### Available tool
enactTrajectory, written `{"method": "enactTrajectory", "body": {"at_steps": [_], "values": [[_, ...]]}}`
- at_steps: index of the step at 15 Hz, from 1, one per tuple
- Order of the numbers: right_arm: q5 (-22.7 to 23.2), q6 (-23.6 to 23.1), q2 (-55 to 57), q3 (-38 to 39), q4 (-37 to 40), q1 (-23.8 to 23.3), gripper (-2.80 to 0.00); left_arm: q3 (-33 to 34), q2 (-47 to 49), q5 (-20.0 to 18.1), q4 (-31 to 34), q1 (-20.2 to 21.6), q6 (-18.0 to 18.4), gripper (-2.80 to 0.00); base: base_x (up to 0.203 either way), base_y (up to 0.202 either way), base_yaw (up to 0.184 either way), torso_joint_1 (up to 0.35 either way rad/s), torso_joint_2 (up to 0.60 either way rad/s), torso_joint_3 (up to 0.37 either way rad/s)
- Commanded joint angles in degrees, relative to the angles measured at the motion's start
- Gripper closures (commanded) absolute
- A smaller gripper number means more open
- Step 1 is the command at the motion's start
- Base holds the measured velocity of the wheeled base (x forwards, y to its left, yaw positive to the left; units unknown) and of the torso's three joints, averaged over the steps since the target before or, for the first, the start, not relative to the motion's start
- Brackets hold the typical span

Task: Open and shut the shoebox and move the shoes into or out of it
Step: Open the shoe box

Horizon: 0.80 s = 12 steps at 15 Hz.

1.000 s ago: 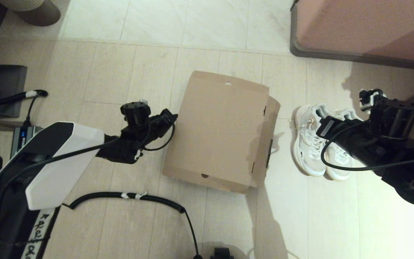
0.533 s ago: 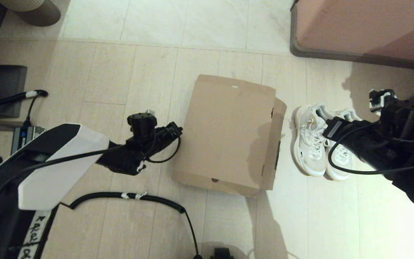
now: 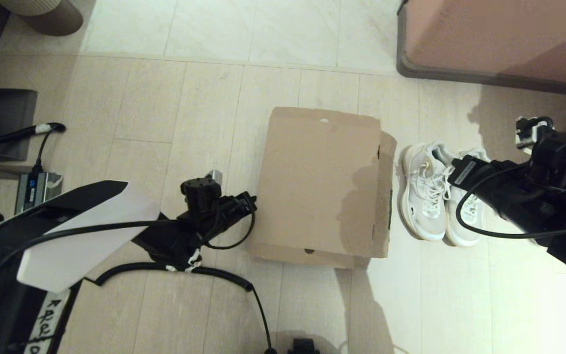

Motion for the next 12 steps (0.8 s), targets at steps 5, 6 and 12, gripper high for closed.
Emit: {"method": "enactTrajectory", "body": {"at_steps": [5,6,12], "values": [[-0.45,-0.42,-6.40,2.35,0.04,0.00,0.00,5.29,-7.91,0.06,-0.11,0.19,-0.14,0.00,0.000,0.000,0.000,0.000,0.00,0.000],[-0.56,-0.57,-9.20,4.55,0.09,0.00,0.00,7.75,-10.91,0.20,-0.04,0.49,-0.09,0.00,0.000,0.000,0.000,0.000,0.00,0.000],[-1.99,-0.61,-34.02,22.27,5.64,0.00,0.00,26.89,-39.44,3.79,2.26,2.64,3.75,0.00,0.000,0.000,0.000,0.000,0.00,0.000]]}}
